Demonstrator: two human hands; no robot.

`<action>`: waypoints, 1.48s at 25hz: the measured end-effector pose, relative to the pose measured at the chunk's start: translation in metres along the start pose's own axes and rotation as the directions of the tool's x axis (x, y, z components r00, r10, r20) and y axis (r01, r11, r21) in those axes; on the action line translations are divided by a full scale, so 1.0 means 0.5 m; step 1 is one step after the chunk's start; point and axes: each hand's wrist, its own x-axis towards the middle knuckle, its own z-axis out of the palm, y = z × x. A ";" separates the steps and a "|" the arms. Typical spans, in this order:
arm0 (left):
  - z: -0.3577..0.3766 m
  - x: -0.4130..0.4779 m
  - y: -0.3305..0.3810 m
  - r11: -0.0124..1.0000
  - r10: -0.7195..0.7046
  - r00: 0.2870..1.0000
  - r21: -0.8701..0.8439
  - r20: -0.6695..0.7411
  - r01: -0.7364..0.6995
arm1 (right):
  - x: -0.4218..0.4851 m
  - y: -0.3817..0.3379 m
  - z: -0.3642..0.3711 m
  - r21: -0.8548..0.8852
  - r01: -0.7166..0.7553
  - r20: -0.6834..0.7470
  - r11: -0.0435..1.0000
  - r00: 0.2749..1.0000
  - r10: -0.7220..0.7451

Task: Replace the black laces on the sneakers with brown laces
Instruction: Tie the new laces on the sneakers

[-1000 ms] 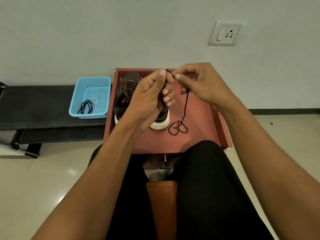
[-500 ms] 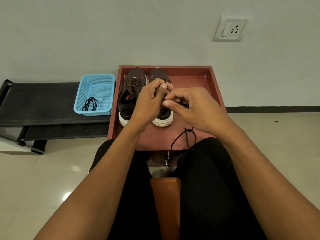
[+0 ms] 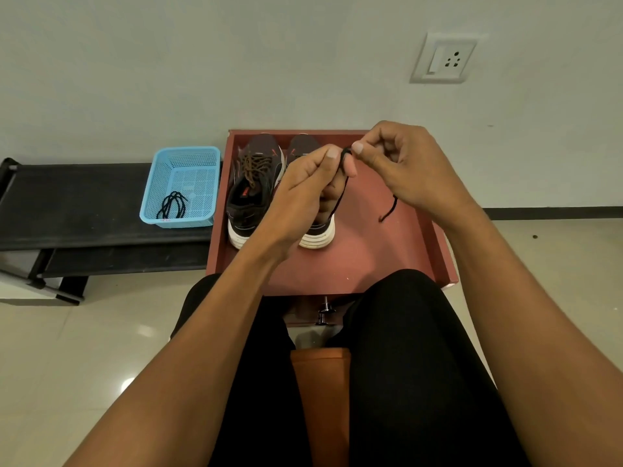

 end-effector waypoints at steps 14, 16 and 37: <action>-0.033 0.007 -0.037 0.991 0.109 0.966 0.104 -0.235 -0.086 | -0.117 -0.082 0.063 -0.038 0.109 0.299 0.993 0.950 -0.093; -0.027 0.005 -0.036 0.979 0.124 0.978 0.180 -0.170 -0.092 | -0.100 -0.102 0.026 -0.021 0.133 0.231 0.991 0.965 -0.124; -0.042 0.018 -0.010 0.758 0.012 0.960 -0.623 -0.279 -0.191 | -0.138 -0.044 0.143 -0.159 0.094 0.326 0.983 0.945 -0.037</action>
